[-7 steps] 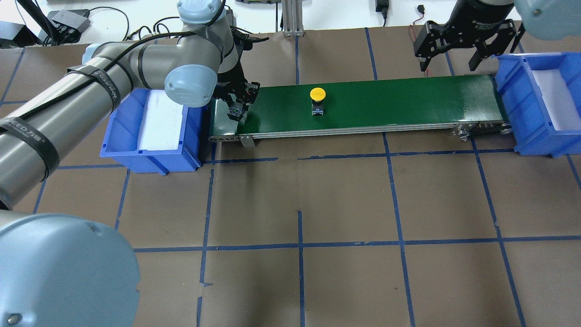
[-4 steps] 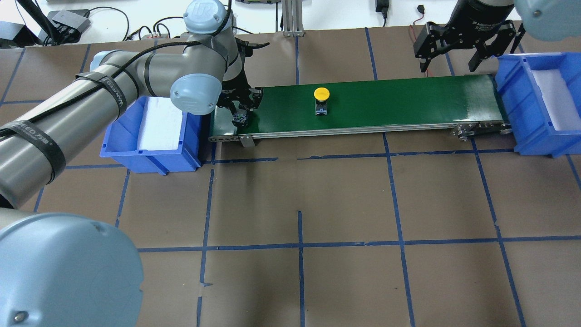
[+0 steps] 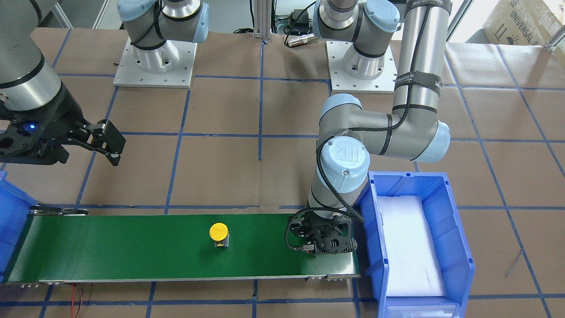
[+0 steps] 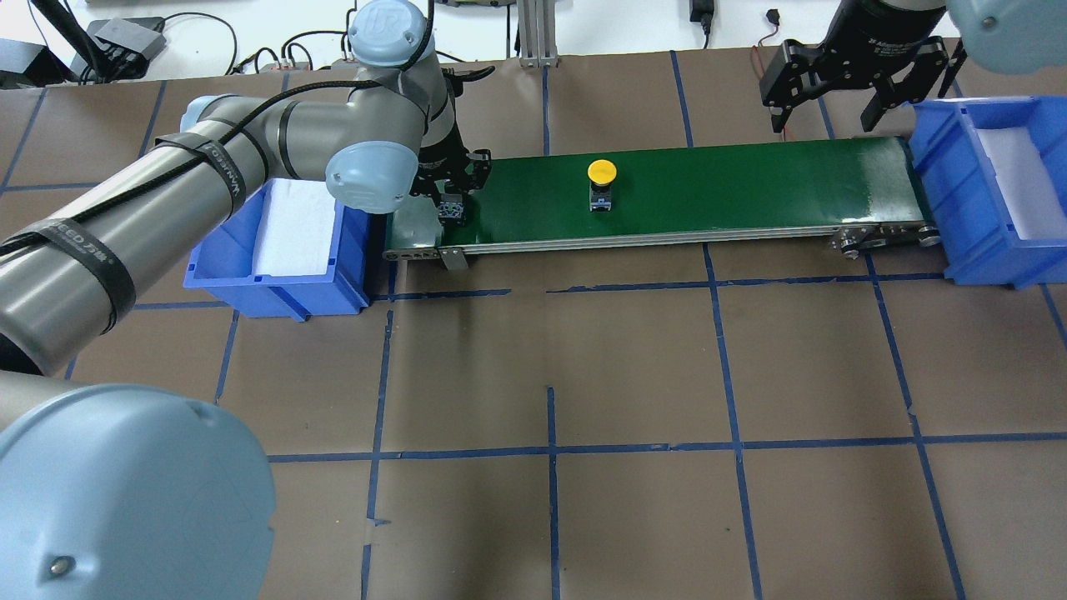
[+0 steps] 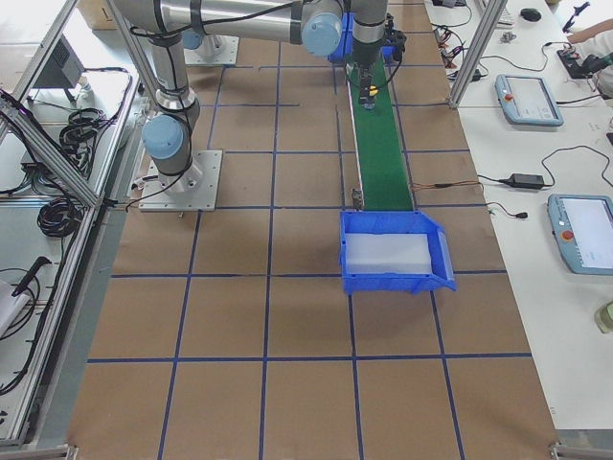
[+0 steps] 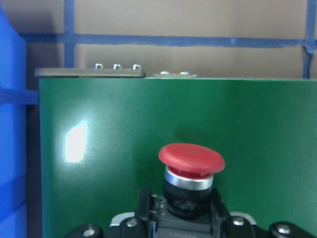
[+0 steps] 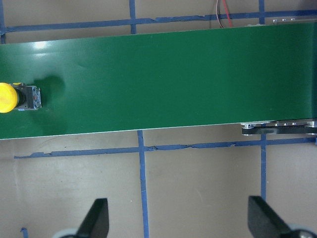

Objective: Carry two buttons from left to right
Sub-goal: 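Open the left gripper to release the red button on the belt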

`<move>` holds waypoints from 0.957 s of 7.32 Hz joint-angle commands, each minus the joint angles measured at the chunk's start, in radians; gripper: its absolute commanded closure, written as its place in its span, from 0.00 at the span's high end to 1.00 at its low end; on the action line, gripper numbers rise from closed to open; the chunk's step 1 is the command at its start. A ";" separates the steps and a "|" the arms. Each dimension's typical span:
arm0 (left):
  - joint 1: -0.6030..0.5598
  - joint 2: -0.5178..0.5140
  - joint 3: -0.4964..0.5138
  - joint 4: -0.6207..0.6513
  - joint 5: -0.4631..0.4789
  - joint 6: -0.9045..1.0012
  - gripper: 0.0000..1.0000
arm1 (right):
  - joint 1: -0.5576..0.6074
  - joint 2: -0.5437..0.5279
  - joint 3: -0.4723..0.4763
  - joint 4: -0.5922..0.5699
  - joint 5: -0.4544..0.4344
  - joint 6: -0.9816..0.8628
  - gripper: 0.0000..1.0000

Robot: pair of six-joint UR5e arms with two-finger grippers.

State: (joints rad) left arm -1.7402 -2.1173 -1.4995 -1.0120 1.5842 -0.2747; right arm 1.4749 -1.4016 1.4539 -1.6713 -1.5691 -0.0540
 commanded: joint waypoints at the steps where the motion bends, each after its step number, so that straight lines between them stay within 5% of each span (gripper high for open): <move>1: -0.005 -0.003 -0.004 0.003 0.003 -0.040 0.99 | -0.001 0.038 -0.012 -0.005 -0.008 -0.004 1.00; 4: 0.001 0.055 0.010 -0.029 -0.003 -0.011 1.00 | -0.002 0.097 -0.007 -0.053 0.001 0.000 1.00; 7: 0.020 0.340 -0.013 -0.344 -0.007 0.147 1.00 | -0.005 0.148 0.000 -0.108 0.018 0.000 1.00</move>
State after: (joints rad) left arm -1.7298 -1.9087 -1.4956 -1.2124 1.5764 -0.2140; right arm 1.4704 -1.2870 1.4533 -1.7429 -1.5625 -0.0538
